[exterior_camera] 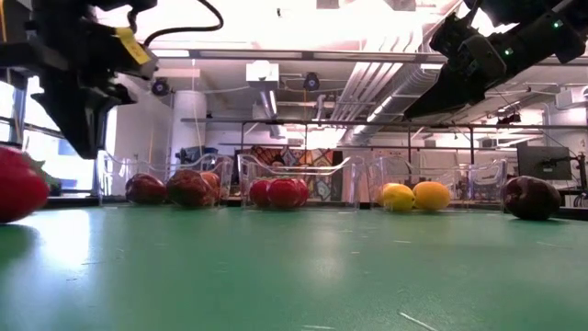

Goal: Sort produce into baskets
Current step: Put the tomato into the middle transparent bin

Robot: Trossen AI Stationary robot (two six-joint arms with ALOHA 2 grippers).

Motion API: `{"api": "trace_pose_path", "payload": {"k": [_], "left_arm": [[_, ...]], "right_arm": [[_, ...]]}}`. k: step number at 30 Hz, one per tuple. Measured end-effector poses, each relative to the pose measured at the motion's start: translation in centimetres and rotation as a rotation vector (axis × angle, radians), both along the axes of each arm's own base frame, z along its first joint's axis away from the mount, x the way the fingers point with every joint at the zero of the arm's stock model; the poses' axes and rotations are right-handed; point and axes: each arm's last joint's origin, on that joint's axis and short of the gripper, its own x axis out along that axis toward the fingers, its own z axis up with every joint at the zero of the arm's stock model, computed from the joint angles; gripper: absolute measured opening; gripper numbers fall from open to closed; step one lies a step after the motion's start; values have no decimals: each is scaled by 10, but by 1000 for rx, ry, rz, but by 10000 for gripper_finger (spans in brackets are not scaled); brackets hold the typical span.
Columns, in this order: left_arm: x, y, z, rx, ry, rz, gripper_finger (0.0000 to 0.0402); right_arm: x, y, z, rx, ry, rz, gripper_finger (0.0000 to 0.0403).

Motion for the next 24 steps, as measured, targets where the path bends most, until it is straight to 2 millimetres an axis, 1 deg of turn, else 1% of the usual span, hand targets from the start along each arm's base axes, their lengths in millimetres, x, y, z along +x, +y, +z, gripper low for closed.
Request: {"api": "trace_pose_path", "payload": {"k": [4, 7, 10, 13, 18, 21, 24], "left_arm": [[0, 0, 1, -21, 7, -43, 4], [0, -1, 0, -60, 15, -75, 17], [2, -4, 1, -134, 10, -101, 39], [2, -6, 2, -208, 21, -88, 67], [7, -10, 15, -302, 5, -27, 113], [7, -18, 22, -319, 2, -15, 134], [-2, -28, 21, -290, 53, -57, 144]], "right_arm": [[0, 0, 0, 8, -2, -5, 0], [0, 0, 0, 9, -2, -5, 0], [0, 0, 0, 9, -4, -5, 0], [0, 0, 0, 9, -5, -5, 0], [0, 0, 0, 9, -5, -5, 0], [0, 0, 0, 9, -5, -5, 0], [0, 0, 0, 9, -5, -5, 0]]}}
